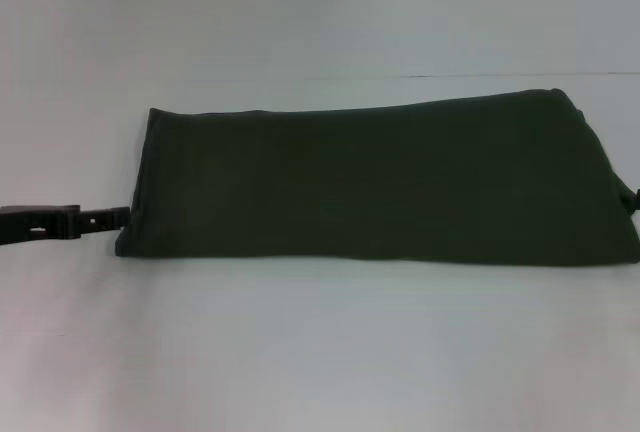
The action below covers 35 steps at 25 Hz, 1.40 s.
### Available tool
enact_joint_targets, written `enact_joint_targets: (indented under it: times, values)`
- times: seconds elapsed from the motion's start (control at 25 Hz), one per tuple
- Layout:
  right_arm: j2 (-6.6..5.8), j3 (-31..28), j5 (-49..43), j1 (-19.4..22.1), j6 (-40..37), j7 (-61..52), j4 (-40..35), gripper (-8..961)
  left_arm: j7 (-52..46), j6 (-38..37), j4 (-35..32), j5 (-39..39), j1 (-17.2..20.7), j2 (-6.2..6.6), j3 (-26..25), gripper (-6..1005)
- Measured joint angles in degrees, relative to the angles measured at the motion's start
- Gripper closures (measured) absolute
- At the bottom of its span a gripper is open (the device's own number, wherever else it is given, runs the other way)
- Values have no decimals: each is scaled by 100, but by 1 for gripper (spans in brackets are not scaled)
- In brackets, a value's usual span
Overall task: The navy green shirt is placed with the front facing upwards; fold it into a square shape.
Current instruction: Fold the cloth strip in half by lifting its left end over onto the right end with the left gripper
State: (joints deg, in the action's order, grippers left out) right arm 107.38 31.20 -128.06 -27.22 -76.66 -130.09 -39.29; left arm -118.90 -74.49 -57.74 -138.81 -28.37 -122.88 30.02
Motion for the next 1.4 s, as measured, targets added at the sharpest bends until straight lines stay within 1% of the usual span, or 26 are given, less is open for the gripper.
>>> enact_joint_targets:
  times: [0.2, 0.36, 0.76, 1.04, 1.4]
  values:
    - [-30, -16, -46, 10, 78, -71, 0, 38, -22, 173, 172, -61, -61, -17, 299, 153]
    - [-34, -19, -42, 6, 112, -73, 0, 37, -80, 348, 319, -103, -124, -21, 435, 153]
    - [-20, -18, -41, -29, 182, -77, 0, 37, -166, 653, 562, -238, -199, -26, 463, 154]
    - [-8, -17, -44, -9, 250, -78, 0, 38, -169, 682, 647, -311, -250, -22, 464, 155]
    - [9, -17, -44, 7, 270, -78, 0, 38, -169, 680, 657, -351, -279, -26, 604, 156]
